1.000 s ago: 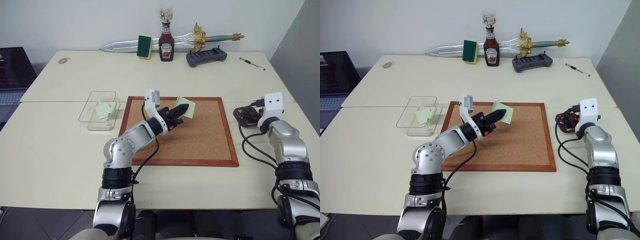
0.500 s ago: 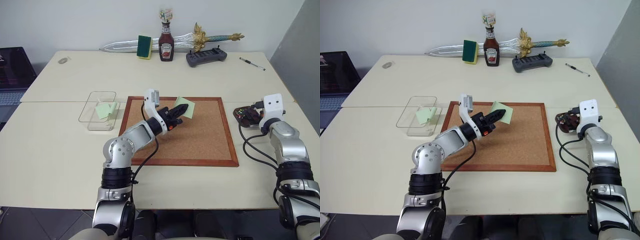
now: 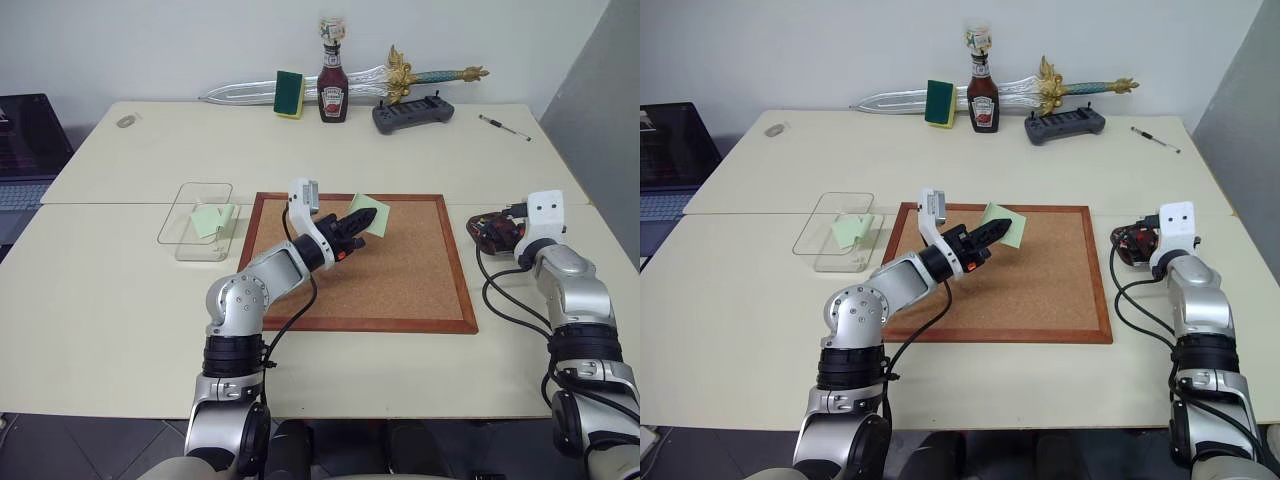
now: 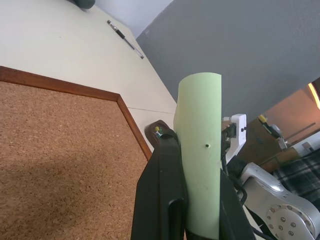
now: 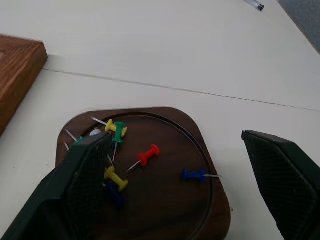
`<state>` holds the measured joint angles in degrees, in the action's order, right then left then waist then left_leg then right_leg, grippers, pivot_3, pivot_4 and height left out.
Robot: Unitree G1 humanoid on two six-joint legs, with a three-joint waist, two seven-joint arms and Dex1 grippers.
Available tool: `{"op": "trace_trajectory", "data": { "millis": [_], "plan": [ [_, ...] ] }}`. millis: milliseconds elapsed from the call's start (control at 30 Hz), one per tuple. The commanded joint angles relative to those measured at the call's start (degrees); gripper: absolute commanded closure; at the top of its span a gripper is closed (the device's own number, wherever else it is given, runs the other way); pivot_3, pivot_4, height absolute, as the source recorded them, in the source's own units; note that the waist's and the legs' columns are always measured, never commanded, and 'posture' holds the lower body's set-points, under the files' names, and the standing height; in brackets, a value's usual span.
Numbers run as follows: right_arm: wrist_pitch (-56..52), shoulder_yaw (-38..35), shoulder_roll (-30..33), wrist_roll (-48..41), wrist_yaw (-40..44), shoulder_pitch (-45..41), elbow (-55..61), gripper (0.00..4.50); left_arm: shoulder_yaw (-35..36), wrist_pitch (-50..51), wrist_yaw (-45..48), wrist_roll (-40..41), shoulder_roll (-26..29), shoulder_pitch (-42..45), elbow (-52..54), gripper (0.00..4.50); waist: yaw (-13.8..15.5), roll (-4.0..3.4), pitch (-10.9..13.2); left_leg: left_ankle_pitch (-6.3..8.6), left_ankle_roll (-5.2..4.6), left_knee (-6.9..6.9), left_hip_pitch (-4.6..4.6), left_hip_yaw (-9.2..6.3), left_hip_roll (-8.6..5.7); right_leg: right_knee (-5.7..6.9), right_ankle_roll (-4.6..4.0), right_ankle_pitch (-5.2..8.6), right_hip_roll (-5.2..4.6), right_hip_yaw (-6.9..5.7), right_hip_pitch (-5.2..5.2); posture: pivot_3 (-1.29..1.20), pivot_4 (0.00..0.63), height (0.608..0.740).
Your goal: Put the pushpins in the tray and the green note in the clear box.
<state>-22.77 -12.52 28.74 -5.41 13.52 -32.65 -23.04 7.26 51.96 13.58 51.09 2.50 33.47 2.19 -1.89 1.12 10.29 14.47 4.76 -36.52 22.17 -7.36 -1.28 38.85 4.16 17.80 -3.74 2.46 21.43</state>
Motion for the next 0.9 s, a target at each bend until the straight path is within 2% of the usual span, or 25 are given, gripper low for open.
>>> {"op": "trace_trajectory", "data": {
  "millis": [33, 100, 233, 333, 433, 633, 900],
  "plan": [
    [2.46, -2.83, 0.61, -2.9, 1.3, -0.23, 6.63, 0.07, 0.86, -1.58, 0.14, -0.22, 0.22, 2.04, 2.25, 4.5, -0.02, 0.0, 0.0, 0.0, 0.0, 0.0, 0.0, 0.0, 0.0, 0.0, 0.0, 0.0, 0.0, 0.0, 0.0, 0.0, 0.15, 0.74],
    [3.08, -2.7, 0.68, -4.74, 4.42, 0.2, 9.09, 0.07, 0.93, -2.15, -0.17, -0.85, 0.78, 2.99, 3.11, 4.5, -0.03, 0.0, 0.0, 0.0, 0.0, 0.0, 0.0, -0.01, 0.0, 0.0, 0.0, 0.0, 0.0, -0.01, 0.01, 0.0, 0.15, 0.74],
    [4.28, 1.19, 1.17, -9.12, 16.23, 2.29, 16.4, 0.07, 1.24, -2.96, -1.61, -2.76, 2.99, 4.55, 5.46, 4.5, -0.15, 0.0, 0.0, 0.0, 0.0, 0.01, 0.0, -0.01, 0.01, -0.01, 0.0, 0.0, 0.01, -0.01, 0.0, 0.0, 0.15, 0.74],
    [2.06, 5.43, 1.34, -14.66, 26.67, 2.68, 23.55, 0.07, 1.45, -3.54, -3.7, -6.38, 6.49, 4.47, 7.97, 4.5, -0.56, -0.02, 0.02, 0.0, 0.0, 0.02, -0.01, -0.02, 0.03, -0.02, 0.01, 0.0, 0.02, -0.02, 0.0, 0.0, 0.15, 0.74],
    [0.49, 9.16, 1.55, -16.96, 32.63, 1.68, 26.19, 0.07, 1.02, -3.6, -4.46, -9.69, 10.54, 3.06, 10.45, 4.5, -0.78, -0.01, 0.03, 0.0, 0.0, 0.02, -0.01, -0.07, 0.02, -0.02, 0.01, 0.0, 0.02, -0.04, 0.0, 0.0, 0.15, 0.74],
    [-4.65, 16.71, -0.3, -20.99, 41.19, -3.86, 28.81, 0.07, 4.59, -3.2, -6.05, -15.77, 20.2, -2.32, 13.89, 4.5, -0.97, 0.0, 0.06, 0.01, -0.01, 0.03, -0.02, -0.17, 0.02, 0.01, 0.0, 0.0, 0.02, -0.08, 0.02, 0.0, 0.15, 0.74],
    [-3.31, 21.88, -1.8, -18.54, 44.3, -7.16, 25.95, 0.07, 9.02, -6.2, -5.57, -22.52, 28.79, -6.09, 10.27, 4.5, -0.34, 0.13, 0.16, 0.1, -0.17, 0.08, 0.0, -0.23, 0.0, -0.02, 0.0, 0.0, 0.01, -0.11, 0.06, 0.0, 0.15, 0.74]
  ]
}}
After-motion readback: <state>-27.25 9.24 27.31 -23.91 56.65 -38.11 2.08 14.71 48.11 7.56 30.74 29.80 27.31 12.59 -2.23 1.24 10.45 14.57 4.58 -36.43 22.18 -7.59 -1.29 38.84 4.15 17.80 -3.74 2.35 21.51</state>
